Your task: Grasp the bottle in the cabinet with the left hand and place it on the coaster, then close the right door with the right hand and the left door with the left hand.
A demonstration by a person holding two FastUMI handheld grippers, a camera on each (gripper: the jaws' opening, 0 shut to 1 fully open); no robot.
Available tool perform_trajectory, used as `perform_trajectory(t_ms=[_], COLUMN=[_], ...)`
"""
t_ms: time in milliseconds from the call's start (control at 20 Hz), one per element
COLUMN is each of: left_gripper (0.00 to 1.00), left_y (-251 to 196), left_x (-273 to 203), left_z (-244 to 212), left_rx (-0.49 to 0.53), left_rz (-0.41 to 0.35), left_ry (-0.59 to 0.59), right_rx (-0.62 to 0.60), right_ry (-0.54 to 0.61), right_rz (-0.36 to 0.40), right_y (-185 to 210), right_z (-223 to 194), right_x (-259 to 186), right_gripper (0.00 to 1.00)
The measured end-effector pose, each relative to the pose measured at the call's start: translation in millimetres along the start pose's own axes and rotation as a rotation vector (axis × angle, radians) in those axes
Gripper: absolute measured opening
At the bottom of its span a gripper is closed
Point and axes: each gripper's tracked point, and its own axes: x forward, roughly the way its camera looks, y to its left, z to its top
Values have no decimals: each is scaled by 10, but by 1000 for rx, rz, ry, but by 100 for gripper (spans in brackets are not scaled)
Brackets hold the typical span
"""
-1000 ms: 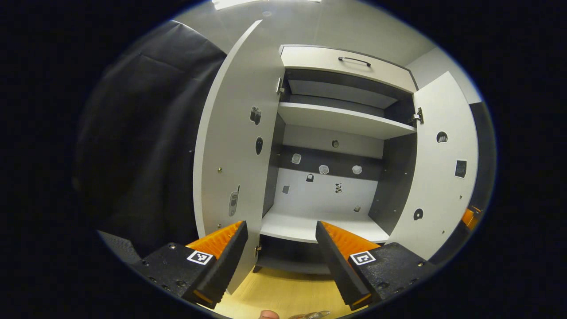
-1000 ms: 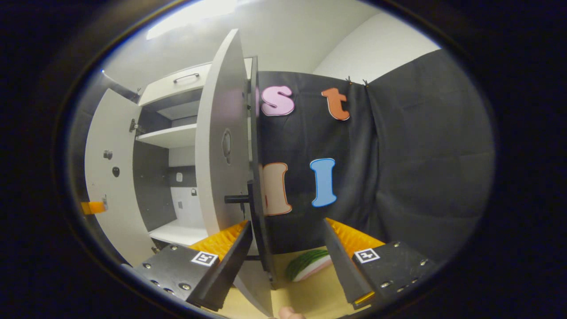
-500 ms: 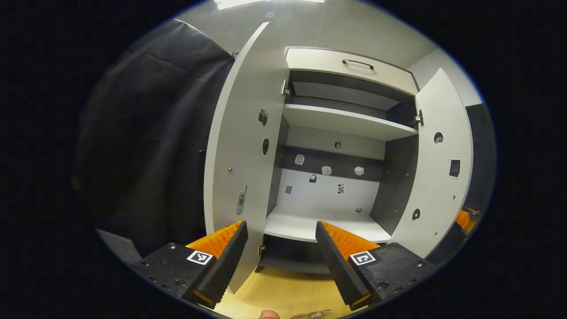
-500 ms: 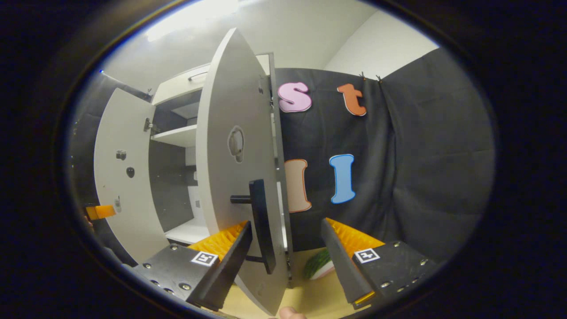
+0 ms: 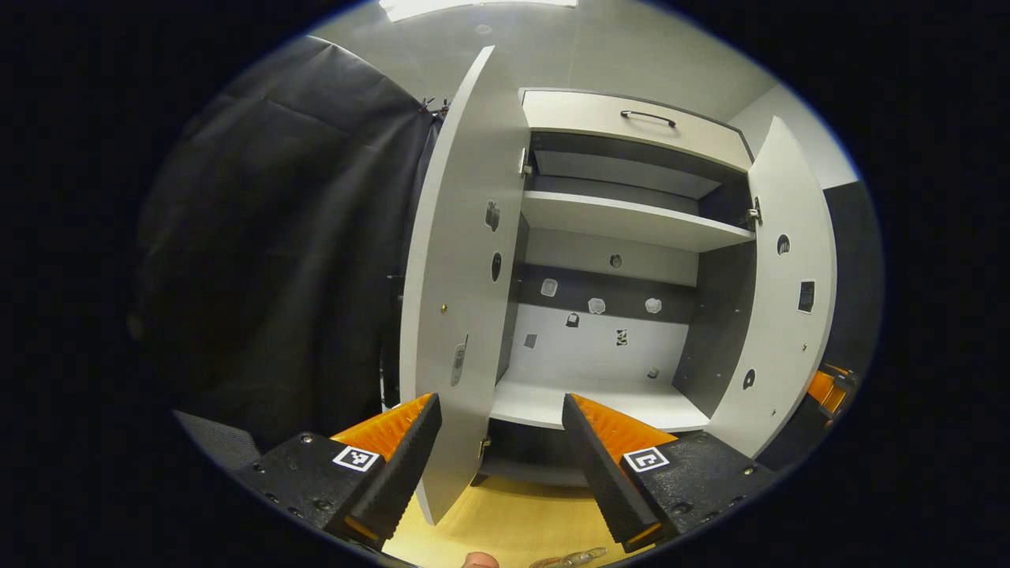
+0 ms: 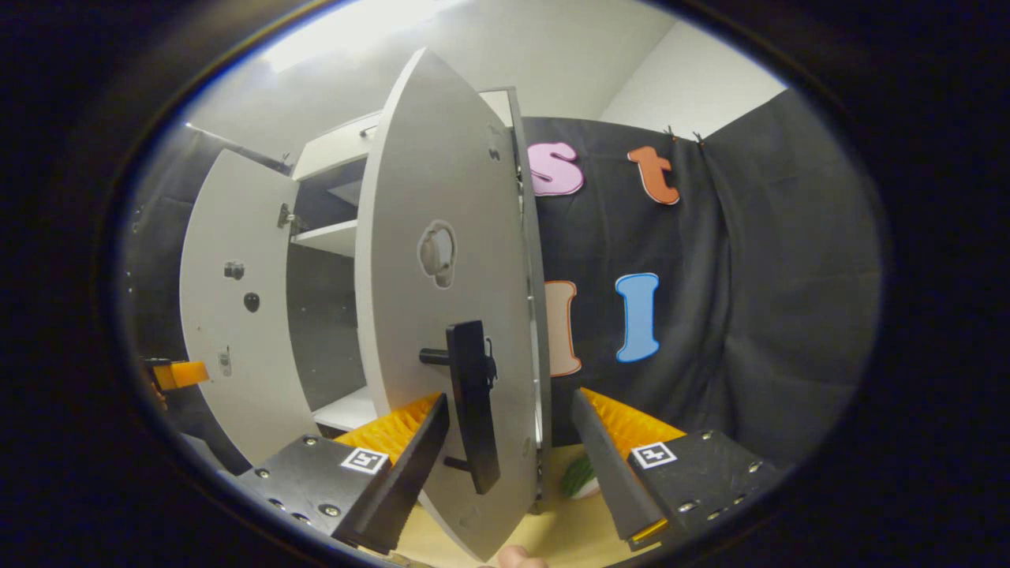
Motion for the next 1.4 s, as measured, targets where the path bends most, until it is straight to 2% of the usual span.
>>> perform_trajectory(t_ms=[100, 200, 250, 300, 450, 500, 550, 650, 700, 850, 900, 1050, 1100, 1400], left_gripper=[96, 96, 96, 96, 96, 96, 93, 96, 96, 96, 96, 96, 96, 97], left_y=[33, 62, 81, 99, 139, 148, 156, 182, 197, 263, 291, 391, 426, 583], left_x=[-12, -15, -20, -28, -50, -60, -65, -80, -85, -131, -140, -183, -200, -254], left_z=[11, 20, 32, 36, 29, 30, 23, 9, 8, 12, 12, 3, 5, -21], left_rx=[5, 5, 4, 4, 5, 6, 7, 8, 9, 10, 12, 15, 14, 3], left_rz=[8, 16, 19, 23, 30, 32, 34, 39, 41, 52, 58, 76, 83, 114], left_ry=[-4, -9, -11, -10, -10, -10, -9, -5, -5, -4, -4, -1, -1, 4], right_rx=[-10, -14, -19, -24, -37, -43, -46, -57, -65, -80, -78, -71, -74, -85], right_ry=[-6, -17, -23, -28, -35, -37, -39, -44, -45, -47, -48, -47, -47, -45], right_rz=[8, 15, 19, 22, 37, 42, 47, 68, 80, 121, 140, 183, 192, 218], right_y=[51, 100, 122, 145, 230, 263, 294, 383, 427, 605, 687, 902, 949, 1110], right_z=[13, 46, 72, 81, 98, 91, 96, 101, 100, 91, 90, 80, 77, 59], right_x=[26, 40, 58, 72, 99, 115, 138, 166, 178, 206, 209, 201, 196, 158], right_gripper=[96, 96, 100, 96, 96, 92, 92, 92, 96, 96, 92, 93, 96, 96])
